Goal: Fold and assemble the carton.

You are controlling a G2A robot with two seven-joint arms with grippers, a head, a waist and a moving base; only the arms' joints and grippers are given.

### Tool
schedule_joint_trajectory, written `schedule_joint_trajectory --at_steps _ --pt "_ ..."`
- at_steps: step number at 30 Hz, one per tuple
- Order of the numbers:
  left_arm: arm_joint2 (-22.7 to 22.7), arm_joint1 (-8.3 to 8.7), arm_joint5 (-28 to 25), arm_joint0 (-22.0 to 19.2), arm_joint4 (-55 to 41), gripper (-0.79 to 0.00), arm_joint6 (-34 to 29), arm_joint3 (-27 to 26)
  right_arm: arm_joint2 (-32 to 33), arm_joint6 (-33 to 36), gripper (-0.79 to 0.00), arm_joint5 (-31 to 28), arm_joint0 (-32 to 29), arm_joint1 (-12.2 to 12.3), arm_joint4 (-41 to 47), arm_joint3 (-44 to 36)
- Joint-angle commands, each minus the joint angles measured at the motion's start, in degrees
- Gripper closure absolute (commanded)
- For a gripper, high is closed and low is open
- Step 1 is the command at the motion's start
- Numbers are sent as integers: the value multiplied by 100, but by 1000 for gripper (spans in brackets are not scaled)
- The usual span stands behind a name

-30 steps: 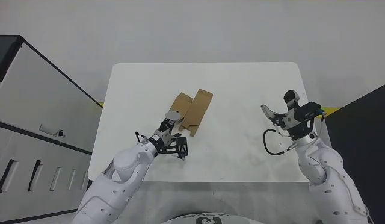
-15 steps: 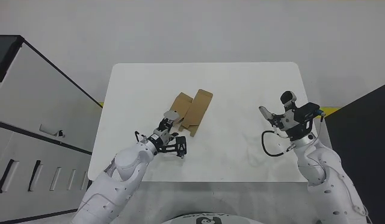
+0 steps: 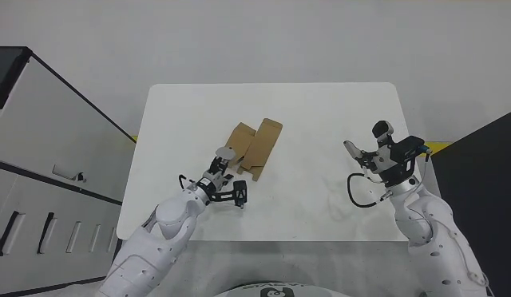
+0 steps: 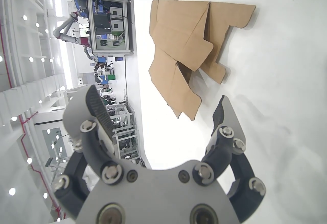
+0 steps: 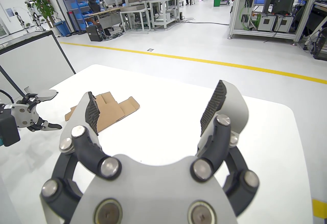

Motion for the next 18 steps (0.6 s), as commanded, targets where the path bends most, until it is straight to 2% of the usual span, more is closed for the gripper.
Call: schedule_joint_trajectory --at_steps 1,4,10,18 --pt "46 -16 86 -38 10 -785 -61 94 0 0 -785 0 0 0 0 0" --pt "106 -42 187 -97 14 -785 -150 235 0 0 -785 0 0 0 0 0" --pt "202 -82 310 -206 -13 -637 -192 451 0 0 -785 0 0 0 0 0" --pt "282 -124 372 -299 -131 -582 -192 679 0 0 -785 0 0 0 0 0"
